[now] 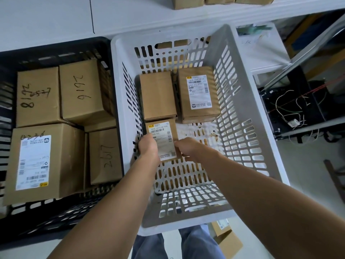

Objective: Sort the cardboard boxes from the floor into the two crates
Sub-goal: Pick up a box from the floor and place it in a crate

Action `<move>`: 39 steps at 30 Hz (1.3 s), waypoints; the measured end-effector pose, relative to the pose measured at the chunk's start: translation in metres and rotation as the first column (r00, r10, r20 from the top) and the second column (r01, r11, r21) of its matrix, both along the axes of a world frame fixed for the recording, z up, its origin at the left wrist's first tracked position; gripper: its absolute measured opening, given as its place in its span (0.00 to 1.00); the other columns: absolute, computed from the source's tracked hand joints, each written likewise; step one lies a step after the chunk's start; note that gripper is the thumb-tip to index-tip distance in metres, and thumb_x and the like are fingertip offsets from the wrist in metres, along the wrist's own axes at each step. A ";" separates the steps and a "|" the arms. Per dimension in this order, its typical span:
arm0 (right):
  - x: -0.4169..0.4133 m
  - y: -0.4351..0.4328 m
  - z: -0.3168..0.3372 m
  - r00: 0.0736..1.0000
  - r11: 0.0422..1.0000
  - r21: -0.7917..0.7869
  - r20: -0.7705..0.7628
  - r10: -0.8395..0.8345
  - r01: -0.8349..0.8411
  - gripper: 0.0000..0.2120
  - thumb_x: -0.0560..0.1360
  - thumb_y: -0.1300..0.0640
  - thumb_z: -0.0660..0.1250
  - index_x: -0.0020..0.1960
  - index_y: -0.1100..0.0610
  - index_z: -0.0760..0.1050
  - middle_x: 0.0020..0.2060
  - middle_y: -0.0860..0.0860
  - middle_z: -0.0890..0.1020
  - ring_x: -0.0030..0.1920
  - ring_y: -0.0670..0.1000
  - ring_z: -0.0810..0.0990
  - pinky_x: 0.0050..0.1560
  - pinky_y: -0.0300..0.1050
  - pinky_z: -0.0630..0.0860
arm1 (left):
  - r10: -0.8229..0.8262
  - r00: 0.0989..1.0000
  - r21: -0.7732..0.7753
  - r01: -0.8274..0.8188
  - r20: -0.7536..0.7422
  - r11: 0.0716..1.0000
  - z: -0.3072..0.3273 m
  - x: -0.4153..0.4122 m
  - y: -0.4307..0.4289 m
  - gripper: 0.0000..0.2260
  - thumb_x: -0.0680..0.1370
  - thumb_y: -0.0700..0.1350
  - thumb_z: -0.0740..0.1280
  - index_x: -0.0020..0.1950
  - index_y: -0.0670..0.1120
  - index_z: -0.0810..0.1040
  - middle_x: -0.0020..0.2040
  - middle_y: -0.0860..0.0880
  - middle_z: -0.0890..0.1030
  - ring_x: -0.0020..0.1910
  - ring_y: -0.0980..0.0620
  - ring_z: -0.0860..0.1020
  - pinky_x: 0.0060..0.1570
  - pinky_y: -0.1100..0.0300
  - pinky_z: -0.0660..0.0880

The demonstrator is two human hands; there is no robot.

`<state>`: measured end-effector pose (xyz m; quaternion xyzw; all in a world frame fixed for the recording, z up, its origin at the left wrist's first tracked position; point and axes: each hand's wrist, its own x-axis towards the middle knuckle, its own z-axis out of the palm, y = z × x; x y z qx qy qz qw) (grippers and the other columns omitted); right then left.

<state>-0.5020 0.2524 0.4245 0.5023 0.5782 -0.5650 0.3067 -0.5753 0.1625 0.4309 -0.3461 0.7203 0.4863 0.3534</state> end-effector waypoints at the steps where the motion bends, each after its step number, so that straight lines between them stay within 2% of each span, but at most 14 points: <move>1: -0.001 0.001 0.003 1.000 1.000 0.027 -0.012 0.005 -0.005 0.15 0.80 0.53 0.55 0.51 0.61 0.76 0.42 0.55 0.80 0.38 0.51 0.76 0.36 0.39 0.74 | 0.020 1.000 0.056 -0.021 0.015 0.998 0.002 0.000 -0.001 0.12 0.79 0.46 0.58 0.39 0.44 0.73 0.45 0.43 0.81 0.47 0.43 0.80 0.53 0.48 0.78; 4: -0.004 0.007 0.016 1.000 0.989 0.149 -0.017 -0.008 0.010 0.11 0.80 0.56 0.57 0.41 0.59 0.71 0.32 0.50 0.72 0.29 0.47 0.69 0.23 0.38 0.64 | 0.028 1.000 0.118 -0.027 -0.007 0.993 0.015 0.003 -0.003 0.11 0.78 0.50 0.60 0.42 0.45 0.77 0.48 0.43 0.83 0.50 0.40 0.81 0.55 0.43 0.77; 6: -0.009 0.016 0.029 0.996 0.966 0.251 -0.083 -0.035 0.055 0.05 0.80 0.63 0.58 0.52 0.61 0.72 0.38 0.51 0.74 0.32 0.47 0.69 0.26 0.36 0.65 | -0.013 0.999 0.126 0.018 -0.042 0.992 0.028 0.003 0.001 0.12 0.78 0.52 0.60 0.42 0.45 0.76 0.48 0.43 0.82 0.49 0.41 0.81 0.55 0.43 0.77; 7: -0.008 0.019 0.032 0.989 0.943 0.329 -0.147 0.004 0.045 0.10 0.80 0.64 0.58 0.60 0.62 0.71 0.42 0.51 0.76 0.35 0.47 0.70 0.30 0.36 0.68 | -0.044 0.996 0.117 0.053 -0.079 0.992 0.034 0.002 0.003 0.13 0.78 0.53 0.60 0.42 0.46 0.75 0.47 0.43 0.82 0.48 0.42 0.81 0.55 0.44 0.77; 9: -0.004 0.024 0.049 0.952 0.941 0.272 -0.282 -0.121 0.200 0.16 0.80 0.57 0.60 0.62 0.67 0.72 0.38 0.50 0.75 0.33 0.46 0.70 0.33 0.37 0.68 | -0.090 0.986 0.129 0.108 -0.141 0.986 0.051 0.001 0.009 0.13 0.78 0.55 0.60 0.48 0.46 0.76 0.50 0.44 0.80 0.51 0.43 0.80 0.57 0.44 0.76; 11: 0.002 0.028 0.073 0.892 0.907 0.240 -0.384 -0.238 0.345 0.21 0.81 0.52 0.58 0.59 0.69 0.75 0.33 0.53 0.75 0.29 0.45 0.68 0.30 0.36 0.65 | -0.106 0.974 0.203 0.147 -0.199 0.968 0.069 0.000 0.016 0.16 0.78 0.55 0.61 0.62 0.48 0.75 0.61 0.46 0.78 0.60 0.44 0.76 0.63 0.43 0.72; 13: 0.010 0.029 0.100 0.823 0.875 0.203 -0.482 -0.303 0.441 0.21 0.81 0.51 0.58 0.58 0.69 0.75 0.42 0.63 0.81 0.29 0.43 0.70 0.28 0.34 0.67 | -0.151 0.948 0.265 0.228 -0.281 0.937 0.090 0.000 0.023 0.19 0.79 0.53 0.61 0.68 0.49 0.72 0.67 0.49 0.74 0.66 0.46 0.72 0.67 0.45 0.67; 15: 0.023 0.031 0.124 0.769 0.838 0.182 -0.531 -0.356 0.514 0.19 0.81 0.48 0.59 0.56 0.64 0.77 0.50 0.61 0.82 0.36 0.43 0.76 0.35 0.34 0.72 | -0.227 0.904 0.308 0.346 -0.362 0.886 0.112 0.002 0.031 0.15 0.80 0.52 0.60 0.64 0.48 0.74 0.67 0.50 0.74 0.67 0.50 0.71 0.68 0.51 0.64; 17: 0.040 0.030 0.147 0.709 0.789 0.168 -0.575 -0.408 0.591 0.19 0.80 0.45 0.59 0.57 0.60 0.78 0.50 0.53 0.83 0.46 0.47 0.80 0.50 0.41 0.76 | -0.299 0.854 0.357 0.462 -0.425 0.812 0.135 0.008 0.038 0.11 0.81 0.51 0.58 0.57 0.50 0.76 0.65 0.50 0.76 0.65 0.52 0.71 0.62 0.56 0.64; 19: 0.060 0.027 0.167 0.638 0.717 0.163 -0.614 -0.464 0.677 0.18 0.80 0.44 0.59 0.55 0.57 0.79 0.51 0.52 0.83 0.52 0.51 0.81 0.60 0.50 0.75 | -0.370 0.789 0.396 0.580 -0.491 0.712 0.154 0.019 0.045 0.11 0.81 0.51 0.58 0.57 0.50 0.76 0.64 0.49 0.77 0.63 0.53 0.73 0.61 0.58 0.65; 22: 0.091 0.014 0.192 0.521 0.592 0.155 -0.677 -0.520 0.791 0.16 0.79 0.44 0.60 0.41 0.53 0.79 0.45 0.51 0.84 0.50 0.52 0.82 0.60 0.53 0.76 | -0.455 0.687 0.452 0.720 -0.566 0.526 0.176 0.042 0.053 0.16 0.81 0.51 0.57 0.64 0.46 0.74 0.65 0.49 0.76 0.63 0.54 0.74 0.55 0.62 0.69; 26: 0.139 -0.010 0.212 0.380 0.408 0.147 -0.721 -0.579 0.901 0.16 0.79 0.43 0.60 0.43 0.52 0.79 0.47 0.51 0.83 0.54 0.53 0.81 0.60 0.50 0.76 | -0.560 0.583 0.519 0.804 -0.589 0.292 0.198 0.090 0.057 0.21 0.82 0.52 0.55 0.70 0.42 0.70 0.68 0.47 0.74 0.68 0.52 0.70 0.66 0.59 0.63; 33: 0.258 -0.065 0.234 0.131 0.028 0.147 -0.756 -0.641 0.989 0.16 0.78 0.42 0.60 0.48 0.52 0.80 0.49 0.47 0.83 0.52 0.46 0.80 0.58 0.46 0.74 | -0.722 0.393 0.616 0.785 -0.570 -0.058 0.229 0.205 0.046 0.16 0.82 0.49 0.56 0.64 0.41 0.73 0.62 0.46 0.77 0.62 0.53 0.73 0.64 0.60 0.63; 39: 0.354 -0.117 0.241 -0.077 -0.265 0.141 -0.738 -0.670 0.954 0.16 0.79 0.44 0.60 0.48 0.56 0.78 0.51 0.52 0.83 0.51 0.50 0.80 0.57 0.46 0.75 | -0.812 0.217 0.637 0.736 -0.542 -0.229 0.231 0.301 0.027 0.11 0.82 0.49 0.57 0.54 0.46 0.77 0.57 0.48 0.79 0.62 0.52 0.75 0.65 0.58 0.63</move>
